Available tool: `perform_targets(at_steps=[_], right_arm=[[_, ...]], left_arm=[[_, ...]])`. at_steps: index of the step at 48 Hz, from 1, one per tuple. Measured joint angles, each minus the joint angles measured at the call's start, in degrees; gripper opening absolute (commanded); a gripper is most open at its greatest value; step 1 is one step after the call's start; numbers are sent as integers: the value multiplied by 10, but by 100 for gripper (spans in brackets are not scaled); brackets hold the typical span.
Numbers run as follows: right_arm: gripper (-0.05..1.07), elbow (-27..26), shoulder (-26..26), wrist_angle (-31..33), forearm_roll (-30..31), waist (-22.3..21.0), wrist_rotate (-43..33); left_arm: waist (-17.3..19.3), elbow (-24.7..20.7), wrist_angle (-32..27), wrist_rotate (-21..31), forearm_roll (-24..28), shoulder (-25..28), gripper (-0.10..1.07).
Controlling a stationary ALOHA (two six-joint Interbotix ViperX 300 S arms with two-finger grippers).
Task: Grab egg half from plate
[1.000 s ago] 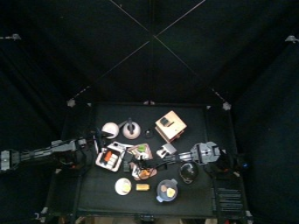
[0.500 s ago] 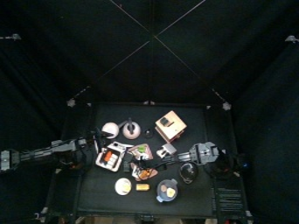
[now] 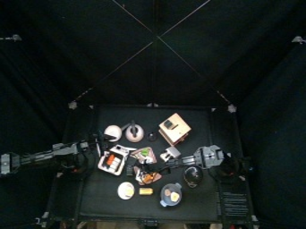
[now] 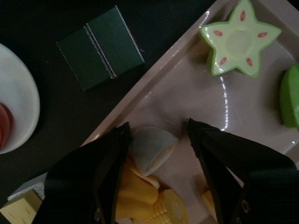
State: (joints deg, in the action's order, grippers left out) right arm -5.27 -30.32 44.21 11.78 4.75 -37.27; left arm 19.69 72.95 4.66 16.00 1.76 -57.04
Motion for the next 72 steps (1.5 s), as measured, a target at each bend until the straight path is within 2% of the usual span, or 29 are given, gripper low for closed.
perform_targets(at_steps=[7,23,33,48,72], right_arm=[[89,-4,0,6,-5,2,-1],[89,-47,0,91,5,8,0],[89,-62,-4,114,9,10,0],[89,-62,-5,110,7,11,2],[89,-62,-28,65,-8,15,10]], left_arm=[[0,0,0,0,0,0,80],[0,0,-1,0,0,0,80],[0,-1,-1,0,-1,0,80],[0,0,-1,0,-1,0,80],[0,0,-2,0,0,1,80]])
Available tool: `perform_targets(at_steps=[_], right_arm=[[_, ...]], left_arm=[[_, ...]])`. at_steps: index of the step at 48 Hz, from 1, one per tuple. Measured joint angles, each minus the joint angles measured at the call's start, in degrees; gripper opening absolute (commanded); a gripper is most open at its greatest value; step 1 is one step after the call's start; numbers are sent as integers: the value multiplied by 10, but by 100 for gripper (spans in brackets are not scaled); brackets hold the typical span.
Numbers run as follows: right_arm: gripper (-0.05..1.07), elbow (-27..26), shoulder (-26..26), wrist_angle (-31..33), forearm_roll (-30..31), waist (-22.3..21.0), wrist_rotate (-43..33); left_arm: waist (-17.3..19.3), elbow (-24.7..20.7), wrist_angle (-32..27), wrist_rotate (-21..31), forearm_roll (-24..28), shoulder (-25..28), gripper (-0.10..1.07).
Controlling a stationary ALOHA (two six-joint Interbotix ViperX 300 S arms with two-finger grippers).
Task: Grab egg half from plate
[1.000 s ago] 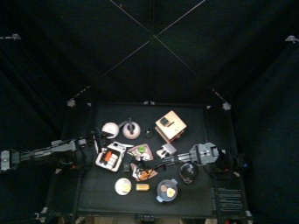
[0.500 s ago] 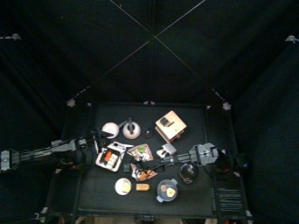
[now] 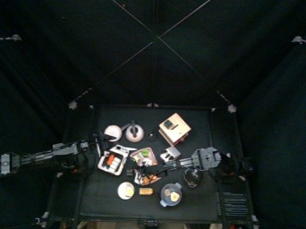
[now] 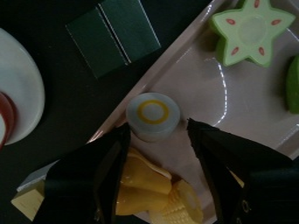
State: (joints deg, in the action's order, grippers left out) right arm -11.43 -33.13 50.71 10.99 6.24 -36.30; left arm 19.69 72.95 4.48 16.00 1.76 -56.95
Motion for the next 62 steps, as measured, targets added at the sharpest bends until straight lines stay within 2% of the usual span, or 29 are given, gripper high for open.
perform_targets(at_steps=[17,33,44,62], right_arm=[[87,4,-4,-9,2,0,0],[68,4,-5,-13,4,0,0],[67,7,-5,-14,8,2,0],[67,44,58,-24,43,19,-6]], left_arm=[[0,0,0,0,0,-1,80],[1,0,0,1,0,-1,80],[0,0,0,0,0,-1,80],[0,0,0,0,0,0,80]])
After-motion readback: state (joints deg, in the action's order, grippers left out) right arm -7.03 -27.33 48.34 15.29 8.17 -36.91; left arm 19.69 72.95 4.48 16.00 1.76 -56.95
